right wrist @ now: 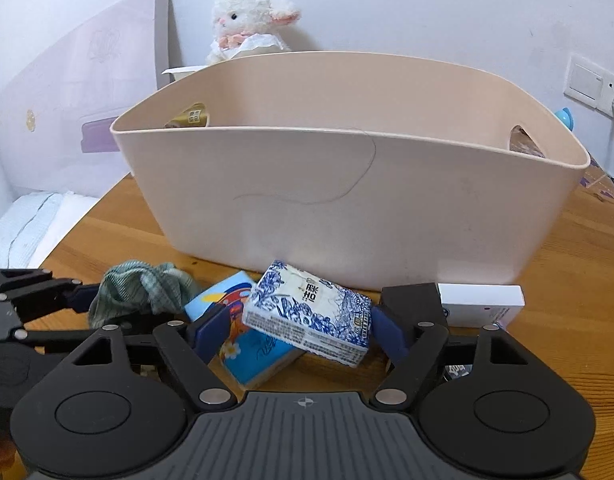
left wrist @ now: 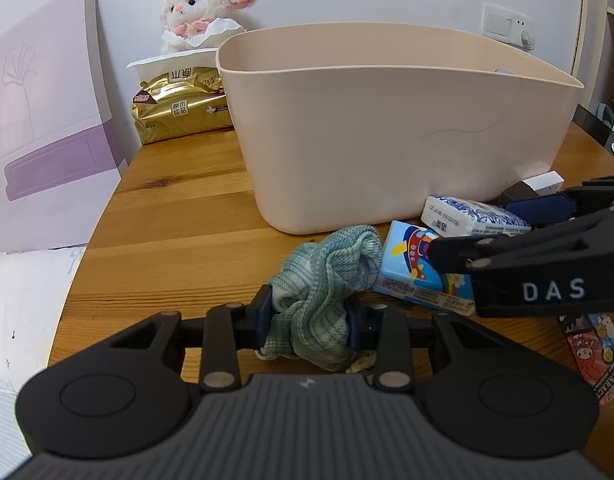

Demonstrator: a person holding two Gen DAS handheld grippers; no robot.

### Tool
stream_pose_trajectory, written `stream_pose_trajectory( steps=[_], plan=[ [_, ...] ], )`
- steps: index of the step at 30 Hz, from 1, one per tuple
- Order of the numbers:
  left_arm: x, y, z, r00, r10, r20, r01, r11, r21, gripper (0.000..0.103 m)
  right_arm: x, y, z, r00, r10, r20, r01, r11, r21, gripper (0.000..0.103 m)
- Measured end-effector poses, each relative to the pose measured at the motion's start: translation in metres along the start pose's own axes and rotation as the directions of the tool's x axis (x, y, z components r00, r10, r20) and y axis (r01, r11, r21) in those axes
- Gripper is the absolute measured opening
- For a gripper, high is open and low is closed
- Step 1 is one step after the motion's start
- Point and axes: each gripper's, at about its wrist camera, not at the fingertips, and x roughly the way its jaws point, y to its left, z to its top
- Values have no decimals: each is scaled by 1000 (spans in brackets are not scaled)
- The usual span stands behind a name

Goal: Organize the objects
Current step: 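Grasp the green scrunchie with left while right grasps the blue-white tissue pack, then lift both items into the beige bin and open both tools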

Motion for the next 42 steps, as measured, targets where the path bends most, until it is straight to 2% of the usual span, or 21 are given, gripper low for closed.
stream_pose_trajectory(
  steps=[2, 4, 11, 17, 24, 30, 34, 37, 40, 42],
  plan=[
    [0, 1, 0, 1000, 0, 1, 0, 1000, -3, 38, 2, -1, 0, 1000, -4, 1, 4, 1000, 7, 77],
    [1, 0, 1, 1000, 1, 0, -1, 1000, -6, 38, 2, -3, 0, 1000, 1, 1, -1, 1000, 25, 63],
    [-4, 1, 3, 1000, -17, -2, 17, 1000, -16, 23, -8, -7, -4, 1000, 12, 16, -13, 999, 46, 61],
    [-23, -3, 9, 1000, -21, 23, 21, 1000, -16, 20, -39, -9, -3, 999, 23, 42, -24, 999, 25, 61],
    [-68, -8, 33, 990, -15, 137, 16, 1000, -7, 20, -85, -30, 14, 993, 11, 120, -16, 999, 39, 61],
    [-95, -11, 69, 968, -5, 250, 9, 1000, -12, 20, -116, -53, 42, 974, -16, 225, 3, 998, 58, 61],
    [-89, -16, 97, 959, -9, 282, 11, 1000, -8, 20, -117, -68, 68, 965, -55, 258, 35, 996, 81, 61],
    [-70, -24, 115, 963, -11, 270, 12, 1000, -1, 21, -109, -79, 85, 963, -90, 254, 69, 994, 88, 61],
    [-48, -35, 127, 967, 7, 253, -14, 1000, 25, 21, -87, -82, 98, 971, -113, 212, 99, 992, 80, 61],
    [-31, -38, 131, 973, -1, 231, -6, 1000, 30, 21, -74, -83, 104, 977, -124, 175, 114, 991, 71, 61]
  ],
)
